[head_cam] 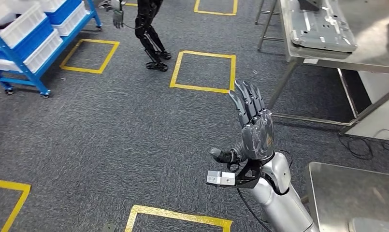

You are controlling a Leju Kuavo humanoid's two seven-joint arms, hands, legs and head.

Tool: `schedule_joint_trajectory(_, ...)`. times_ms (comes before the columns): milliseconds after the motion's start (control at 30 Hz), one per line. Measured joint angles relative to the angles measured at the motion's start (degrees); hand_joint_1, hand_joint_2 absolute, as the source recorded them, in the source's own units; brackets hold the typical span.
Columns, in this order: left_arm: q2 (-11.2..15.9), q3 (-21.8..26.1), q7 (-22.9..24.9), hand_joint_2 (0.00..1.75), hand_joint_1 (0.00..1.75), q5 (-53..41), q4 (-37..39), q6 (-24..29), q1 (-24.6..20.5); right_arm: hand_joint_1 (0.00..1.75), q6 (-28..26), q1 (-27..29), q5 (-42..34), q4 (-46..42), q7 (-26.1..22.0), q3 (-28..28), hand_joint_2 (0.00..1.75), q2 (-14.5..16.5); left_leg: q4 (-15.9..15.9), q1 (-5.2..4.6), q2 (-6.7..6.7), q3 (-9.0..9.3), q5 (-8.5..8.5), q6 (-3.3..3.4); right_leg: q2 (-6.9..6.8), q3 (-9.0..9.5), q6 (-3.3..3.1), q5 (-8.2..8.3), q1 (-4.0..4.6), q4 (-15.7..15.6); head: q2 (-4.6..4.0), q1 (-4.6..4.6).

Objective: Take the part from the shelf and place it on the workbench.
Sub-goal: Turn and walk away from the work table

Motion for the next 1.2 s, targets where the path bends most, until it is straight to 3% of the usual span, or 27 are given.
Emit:
schedule_joint_trajectory(67,-0.01,0.01,-0.02,0.0,0.0,-0.1,0.0,0.01,-0.31,0.0,-0.01,-0.04,0.0,-0.01,-0.01,0.01,0.0,-0.06,0.55,0.03,-1.22,-0.38,-0.2,-0.53,2.12,2.76,-0.12,2.54,-0.22,-6.43,0.0,-0.01)
schedule_joint_trajectory(100,0.0,0.02,-0.02,0.0,0.0,-0.16,0.0,0.04,-0.44,0.0,-0.01,-0.05,-0.01,-0.01,-0.01,0.0,0.0,-0.08,0.7,0.06,-1.74,-0.64,-0.21,-0.84,2.87,3.27,-0.2,2.73,-0.22,-7.76,0.0,-0.01)
schedule_joint_trajectory(167,0.06,0.03,0.01,0.0,0.0,-0.24,0.0,0.25,-0.56,0.0,-0.01,-0.12,-0.02,-0.02,-0.01,0.0,0.0,-0.1,0.63,0.18,-2.73,-1.0,-0.04,-1.52,2.49,3.35,-0.61,2.69,-0.11,-8.06,0.0,-0.02)
schedule_joint_trajectory(200,0.15,0.03,0.02,0.0,0.0,-0.26,0.0,0.35,-0.55,0.0,-0.01,-0.22,-0.02,-0.03,-0.01,0.0,0.0,-0.09,0.79,0.23,-2.57,-1.11,-0.15,-1.79,1.93,3.51,-0.92,2.79,-0.13,-8.28,0.0,-0.01)
schedule_joint_trajectory(267,0.33,0.04,0.02,0.0,0.0,-0.29,0.0,0.49,-0.72,0.0,0.0,-0.45,-0.01,-0.09,-0.01,0.01,0.0,-0.03,3.35,0.12,-0.3,-2.26,-1.73,-2.29,0.6,3.97,-1.71,2.92,-0.27,-8.78,0.0,-0.07)
schedule_joint_trajectory(333,0.38,0.04,0.03,0.0,0.0,-0.4,0.0,0.54,-1.17,0.0,0.0,-0.57,-0.01,-0.14,-0.01,0.01,0.0,-0.01,10.07,0.2,2.46,-5.45,-5.06,-2.68,-0.91,4.24,-2.28,2.78,-0.07,-8.93,0.0,-0.11)
schedule_joint_trajectory(400,0.41,0.04,0.09,0.0,0.0,-0.63,0.0,0.63,-1.48,0.0,0.0,-0.6,-0.02,-0.1,-0.01,0.01,0.0,-0.01,16.42,0.46,3.25,-8.7,-7.17,-3.01,-2.43,4.32,-2.43,2.59,0.13,-8.92,0.0,-0.11)
schedule_joint_trajectory(433,0.45,0.04,0.15,0.0,0.0,-0.74,0.0,0.69,-1.51,0.0,0.0,-0.6,-0.02,-0.09,-0.01,0.01,0.0,-0.01,17.06,0.55,3.4,-9.08,-6.8,-3.11,-3.13,4.38,-2.41,2.49,0.18,-8.91,0.0,-0.11)
schedule_joint_trajectory(467,0.52,0.04,0.2,0.0,0.0,-0.83,0.0,0.75,-1.5,0.0,0.0,-0.61,-0.02,-0.07,-0.02,0.01,0.0,0.02,15.31,0.58,3.62,-8.22,-5.4,-3.11,-3.77,4.5,-2.34,2.38,0.18,-8.9,0.0,-0.11)
schedule_joint_trajectory(567,0.77,0.04,0.41,0.0,0.0,-1.08,0.0,0.9,-1.62,0.0,0.0,-0.65,-0.02,-0.06,-0.26,0.01,0.0,0.19,3.87,0.2,6.03,-2.32,-0.66,-2.55,-5.43,5.06,-1.81,1.87,0.32,-8.88,0.0,-0.11)
schedule_joint_trajectory(633,0.88,0.04,0.75,0.0,0.0,-1.27,0.0,0.94,-1.68,0.0,0.0,-0.66,0.11,-0.01,-0.6,0.01,0.0,0.34,0.72,-0.35,6.9,-0.88,-0.24,-1.92,-6.35,5.23,-1.26,1.62,0.54,-8.89,0.0,-0.1)
schedule_joint_trajectory(700,1.01,0.04,1.04,0.0,0.0,-1.33,0.0,0.97,-1.49,0.0,0.0,-0.64,0.3,0.09,-0.92,0.02,0.0,0.61,0.4,-0.43,5.85,-0.91,-0.03,-1.27,-6.97,5.41,-0.65,1.46,0.58,-9.02,0.0,-0.09)
schedule_joint_trajectory(733,1.07,0.04,1.13,0.0,0.0,-1.34,0.0,0.98,-1.39,0.0,0.0,-0.63,0.35,0.14,-1.02,0.02,0.0,0.75,0.1,-0.31,5.34,-0.77,0.12,-0.93,-6.32,5.43,-0.36,1.11,0.48,-8.79,0.0,-0.09)
schedule_joint_trajectory(800,1.19,0.04,1.17,0.0,0.0,-1.35,0.0,0.99,-1.44,0.0,-0.01,-0.57,0.37,0.19,-1.06,0.03,0.0,0.91,-0.45,-0.01,4.4,-0.44,0.44,-0.15,-3.63,4.06,0.01,-1.1,0.2,-5.57,0.0,-0.07)
schedule_joint_trajectory(867,1.27,0.04,1.18,0.0,0.0,-1.42,0.0,0.98,-1.64,0.0,-0.02,-0.24,0.51,0.29,-1.06,0.03,0.0,0.91,-0.47,-0.07,3.35,-0.45,0.45,0.24,-1.48,0.39,0.06,-4.5,0.06,1.63,0.0,-0.06)
schedule_joint_trajectory(900,1.29,0.04,1.18,0.0,0.0,-1.49,0.0,0.96,-1.69,0.0,-0.02,0.04,0.67,0.33,-1.06,0.02,0.0,0.9,-0.42,-0.11,2.67,-0.45,0.43,0.31,-1.16,-1.53,0.1,-5.54,0.06,5.06,0.0,-0.07)
schedule_joint_trajectory(933,1.3,0.04,1.18,0.0,0.0,-1.62,0.0,0.93,-1.68,0.0,-0.02,0.31,0.84,0.37,-1.07,0.02,0.0,0.9,-0.33,-0.14,1.95,-0.44,0.39,0.31,-1.04,-2.78,0.13,-5.52,0.06,6.91,0.0,-0.07)
schedule_joint_trajectory(967,1.31,0.04,1.19,0.0,0.0,-1.75,0.0,0.88,-1.64,0.0,-0.02,0.51,1.03,0.37,-1.07,0.01,0.0,0.89,-0.2,-0.15,1.19,-0.43,0.34,0.26,-0.94,-3.0,0.09,-4.3,0.05,6.55,0.0,-0.07)
schedule_joint_trajectory(1000,1.31,0.04,1.19,0.0,0.0,-1.86,0.0,0.84,-1.59,0.0,-0.02,0.63,1.17,0.34,-1.07,0.01,0.0,0.89,0.0,-0.13,0.44,-0.42,0.24,0.17,-0.73,-2.15,0.0,-2.16,0.03,4.04,0.0,-0.07)
schedule_joint_trajectory(1067,1.26,0.04,1.2,0.0,0.0,-1.98,0.0,0.74,-1.59,0.0,-0.03,0.75,1.35,0.22,-1.07,0.01,0.0,0.89,0.51,-0.06,-0.88,-0.58,-0.07,-0.18,1.52,0.97,-0.29,1.87,-0.11,-3.63,0.0,-0.07)
schedule_joint_trajectory(1133,1.2,0.04,1.22,0.0,0.0,-2.02,0.0,0.62,-1.68,0.0,-0.04,1.06,1.45,-0.01,-1.08,0.01,0.0,0.9,0.85,0.16,-2.01,-1.0,-0.18,-0.77,3.68,2.65,-0.46,3.09,-0.13,-7.68,0.0,-0.07)
schedule_joint_trajectory(1200,1.2,0.04,1.23,0.0,0.0,-2.06,0.0,0.51,-1.66,0.0,-0.04,1.36,1.56,-0.25,-1.12,0.01,0.0,0.92,0.7,0.42,-3.15,-1.25,-0.01,-1.53,3.35,2.87,-0.68,3.02,0.01,-8.06,0.0,-0.07)
